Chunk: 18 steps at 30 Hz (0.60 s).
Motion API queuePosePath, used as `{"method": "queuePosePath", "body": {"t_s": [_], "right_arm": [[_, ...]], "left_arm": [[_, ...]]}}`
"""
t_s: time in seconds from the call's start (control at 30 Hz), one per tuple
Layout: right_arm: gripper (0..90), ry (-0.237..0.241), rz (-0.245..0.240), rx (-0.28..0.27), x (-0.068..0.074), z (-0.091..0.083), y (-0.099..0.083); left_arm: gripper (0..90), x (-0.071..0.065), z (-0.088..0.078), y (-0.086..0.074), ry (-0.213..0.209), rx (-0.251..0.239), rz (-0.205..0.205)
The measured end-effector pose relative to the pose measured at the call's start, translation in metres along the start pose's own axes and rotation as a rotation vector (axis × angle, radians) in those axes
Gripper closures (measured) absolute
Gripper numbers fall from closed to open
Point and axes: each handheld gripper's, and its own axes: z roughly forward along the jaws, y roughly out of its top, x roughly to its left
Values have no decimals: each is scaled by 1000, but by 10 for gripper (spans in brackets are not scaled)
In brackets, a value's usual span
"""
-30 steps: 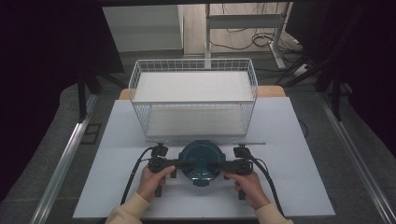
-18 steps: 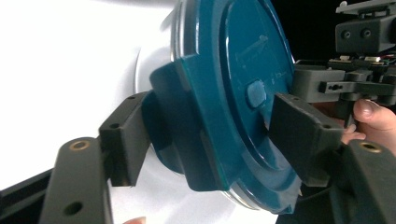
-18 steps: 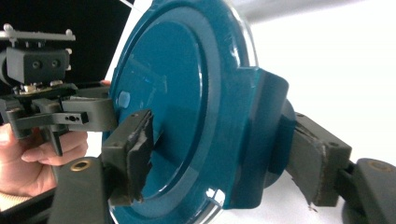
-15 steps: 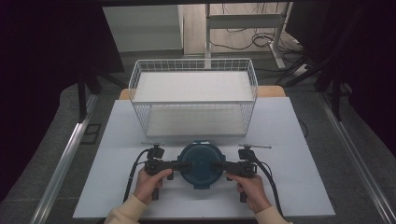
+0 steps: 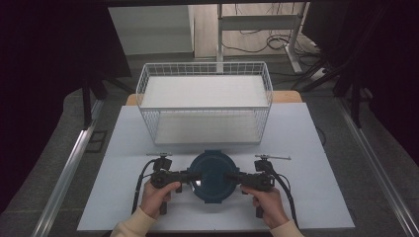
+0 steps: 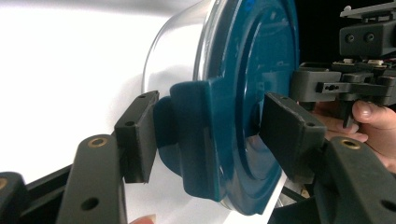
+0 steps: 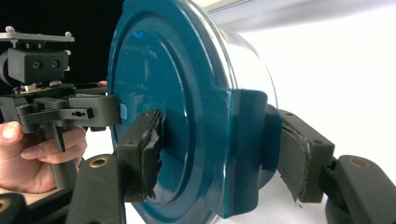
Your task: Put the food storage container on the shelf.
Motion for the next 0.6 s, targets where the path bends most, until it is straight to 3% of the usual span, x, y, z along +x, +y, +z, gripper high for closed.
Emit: {"method": "queuePosePath", "body": {"t_s": [0.27, 0.6], "right_arm": [[374, -10, -45, -11, 6, -4, 2], [374, -24, -132, -60, 27, -18, 10]], "left_arm": [[404, -4, -3, 2, -3, 3, 20], [405, -20, -15, 10, -16, -29, 67]]}}
